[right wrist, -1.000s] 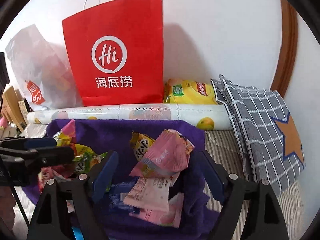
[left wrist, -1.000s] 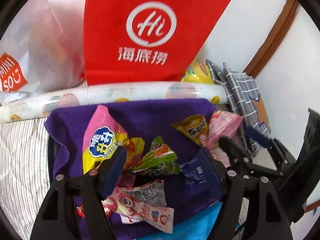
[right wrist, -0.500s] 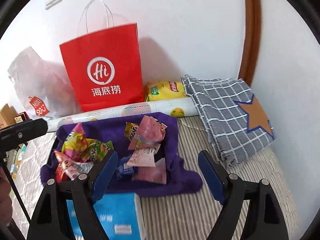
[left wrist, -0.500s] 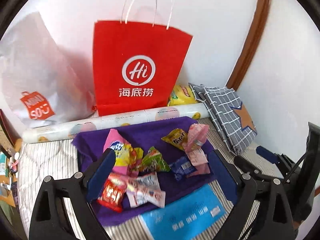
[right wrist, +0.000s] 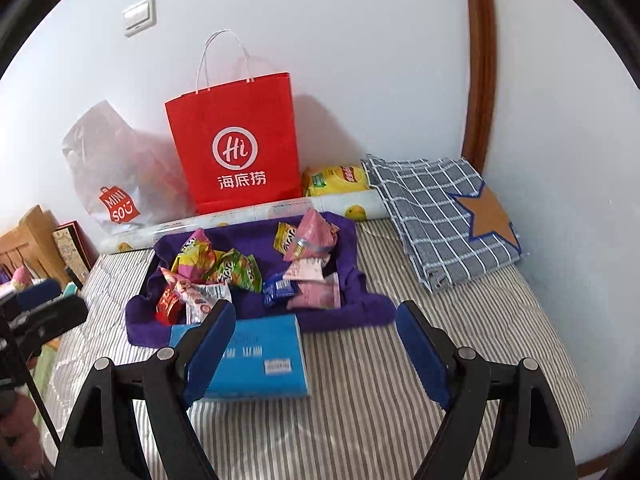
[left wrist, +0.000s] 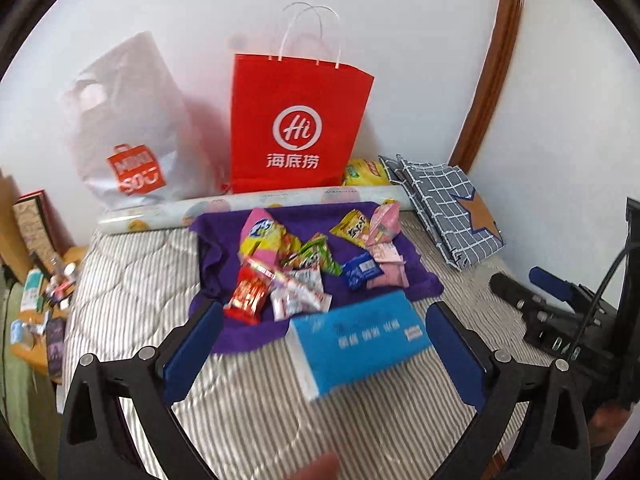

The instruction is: Organize snacks

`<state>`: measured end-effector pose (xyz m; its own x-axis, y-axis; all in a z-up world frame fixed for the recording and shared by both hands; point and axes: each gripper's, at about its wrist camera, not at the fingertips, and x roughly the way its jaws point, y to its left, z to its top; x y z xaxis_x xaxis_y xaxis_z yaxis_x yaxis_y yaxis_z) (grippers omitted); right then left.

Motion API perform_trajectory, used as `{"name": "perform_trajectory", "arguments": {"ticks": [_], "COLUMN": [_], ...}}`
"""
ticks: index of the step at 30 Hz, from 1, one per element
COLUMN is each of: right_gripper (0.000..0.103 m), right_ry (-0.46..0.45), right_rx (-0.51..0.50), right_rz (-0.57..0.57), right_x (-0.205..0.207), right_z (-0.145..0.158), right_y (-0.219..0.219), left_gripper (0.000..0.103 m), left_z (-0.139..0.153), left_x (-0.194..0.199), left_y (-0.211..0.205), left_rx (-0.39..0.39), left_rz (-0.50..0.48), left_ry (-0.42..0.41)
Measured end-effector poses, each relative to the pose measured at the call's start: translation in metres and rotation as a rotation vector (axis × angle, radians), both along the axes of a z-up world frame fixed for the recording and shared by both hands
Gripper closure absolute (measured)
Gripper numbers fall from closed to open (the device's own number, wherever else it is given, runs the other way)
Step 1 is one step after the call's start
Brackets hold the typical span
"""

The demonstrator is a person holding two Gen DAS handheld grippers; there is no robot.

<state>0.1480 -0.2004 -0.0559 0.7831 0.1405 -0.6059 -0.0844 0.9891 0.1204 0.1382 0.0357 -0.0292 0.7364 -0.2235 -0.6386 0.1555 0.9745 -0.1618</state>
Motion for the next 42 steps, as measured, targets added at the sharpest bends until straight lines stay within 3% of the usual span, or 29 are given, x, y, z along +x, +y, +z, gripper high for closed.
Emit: {"name": "perform_trajectory", "arguments": {"ticks": [6,9,11,14,19,27,42], "right_gripper": [0.019,0.014,0.004,0.001,0.0,0.0,0.0], "right_ry": [-0.037,-0.051,-0.074,-0.104,-0.108,-0.134,-0.149], "right_rx": [-0.001,0.0,0.0,-0.004,0.037,0.021,-0.011], "right_rz": [-0.023,-0.012,-0.009,-0.023,-0.018,-0.031,-0.044], "right_x": [-0.039,-0.058,-0.073,-0.09,-0.107,-0.122,-0.134], "right_z": [0.011,0.021,0.029,0.036,0.041,0.051,0.053], "right_y": [-0.012,-0.018,-0.023,-0.03,-0.04,-0.042,-0.036], "left_gripper": [0.001,0.001,0.001,0.001,0.001,0.001,0.001], "left_z": [0.005,0.008,0.012,0.017,0.025,0.036,0.04], "left_x": [-0.042,-0.06,-0.073,-0.087,-0.103,-0.119,-0.126], "left_y": [-0.008,-0.015,-0.021,-0.027,-0.033,-0.035,-0.036], "left_rx": [0.032,0.047,0.051,0.056,0.047,0.049,0.048], "left_rz": [0.031,0.037,0.033,0.039,0.045,0.058,0.049], "left_ry": [-0.03,-0.037,-0.049,-0.077,-0.098,-0.142,-0.15]}}
